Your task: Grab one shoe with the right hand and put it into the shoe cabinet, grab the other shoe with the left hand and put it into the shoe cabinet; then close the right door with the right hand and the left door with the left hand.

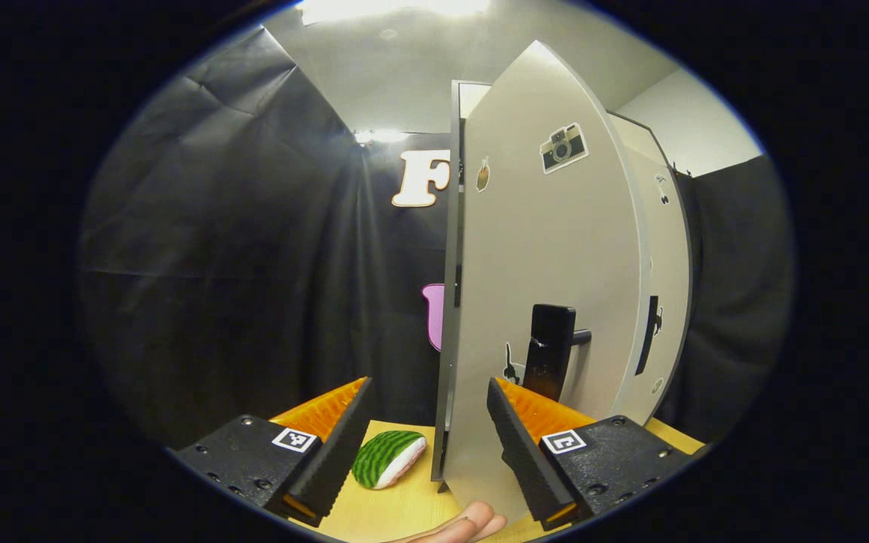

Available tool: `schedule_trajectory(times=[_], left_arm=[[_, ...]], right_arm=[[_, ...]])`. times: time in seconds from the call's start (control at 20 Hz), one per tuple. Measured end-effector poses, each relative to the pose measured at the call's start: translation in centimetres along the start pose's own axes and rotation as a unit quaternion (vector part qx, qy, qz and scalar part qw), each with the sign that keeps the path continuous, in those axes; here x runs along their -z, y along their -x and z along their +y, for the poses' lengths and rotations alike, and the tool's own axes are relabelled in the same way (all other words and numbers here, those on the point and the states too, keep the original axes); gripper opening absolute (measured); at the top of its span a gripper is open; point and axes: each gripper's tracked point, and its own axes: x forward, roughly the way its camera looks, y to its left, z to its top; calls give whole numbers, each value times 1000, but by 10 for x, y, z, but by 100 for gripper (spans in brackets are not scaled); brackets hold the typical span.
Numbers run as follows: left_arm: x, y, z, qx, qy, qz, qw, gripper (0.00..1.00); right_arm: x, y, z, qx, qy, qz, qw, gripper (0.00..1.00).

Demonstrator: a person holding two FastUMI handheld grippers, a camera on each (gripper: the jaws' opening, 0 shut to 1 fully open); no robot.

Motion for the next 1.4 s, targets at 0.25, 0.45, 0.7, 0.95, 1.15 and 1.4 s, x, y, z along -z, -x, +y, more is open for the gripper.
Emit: schedule_trajectory(times=[0.25,0.45,0.7,0.95,1.15,1.4], left_arm=[[4,-9,-23,22,-2,6,1000,93],[12,-30,-56,43,0,8,999,88],[41,-29,-110,89,25,51,994,99],[58,-9,-115,55,-16,42,997,96],[78,27,-112,39,-22,47,998,97],[124,74,-97,0,-32,59,998,97]], right_arm=[[-2,0,-2,3,5,-4,1000,93],[0,1,-1,2,1,-3,1000,94],[-2,3,-3,-4,0,-8,1000,93],[-3,2,-6,-3,-8,-7,1000,93],[-5,4,-8,2,-12,-11,1000,96],[-4,5,-10,-4,-14,-12,1000,91]])
